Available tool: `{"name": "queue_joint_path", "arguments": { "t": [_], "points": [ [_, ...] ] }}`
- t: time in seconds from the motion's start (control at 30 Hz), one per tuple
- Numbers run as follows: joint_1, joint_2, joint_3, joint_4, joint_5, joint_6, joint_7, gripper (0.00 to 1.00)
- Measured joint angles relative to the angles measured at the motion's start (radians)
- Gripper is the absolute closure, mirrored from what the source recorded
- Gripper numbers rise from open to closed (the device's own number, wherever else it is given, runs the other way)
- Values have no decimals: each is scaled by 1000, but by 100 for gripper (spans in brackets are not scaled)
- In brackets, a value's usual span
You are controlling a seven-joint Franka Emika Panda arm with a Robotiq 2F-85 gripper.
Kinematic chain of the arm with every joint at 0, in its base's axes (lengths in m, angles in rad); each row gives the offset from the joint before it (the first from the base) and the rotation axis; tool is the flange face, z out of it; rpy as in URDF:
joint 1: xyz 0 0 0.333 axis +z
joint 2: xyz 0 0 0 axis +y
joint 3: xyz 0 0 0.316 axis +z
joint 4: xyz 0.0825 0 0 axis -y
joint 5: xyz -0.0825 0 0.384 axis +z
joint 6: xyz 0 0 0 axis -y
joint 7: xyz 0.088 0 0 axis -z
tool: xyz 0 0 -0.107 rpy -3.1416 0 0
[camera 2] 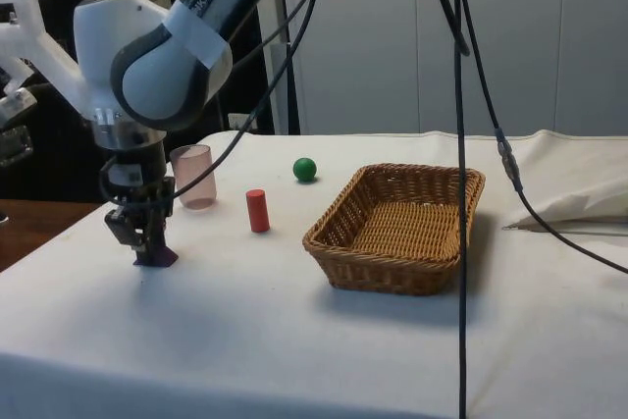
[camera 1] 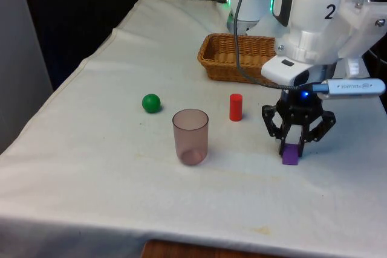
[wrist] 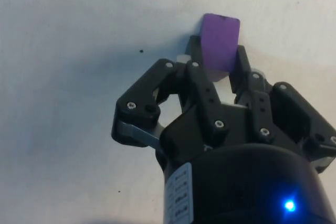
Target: Pick up the triangular block and place it into the basket.
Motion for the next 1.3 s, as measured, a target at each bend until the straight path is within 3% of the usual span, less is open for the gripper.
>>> {"name": "queue_joint_path", "arguments": {
  "t": [0.83,1.3],
  "points": [
    [5,-138,0,4,-5,-137,-5,67],
    [13,-279,3,-91,-5,-202,-2,67]
  ]
}}
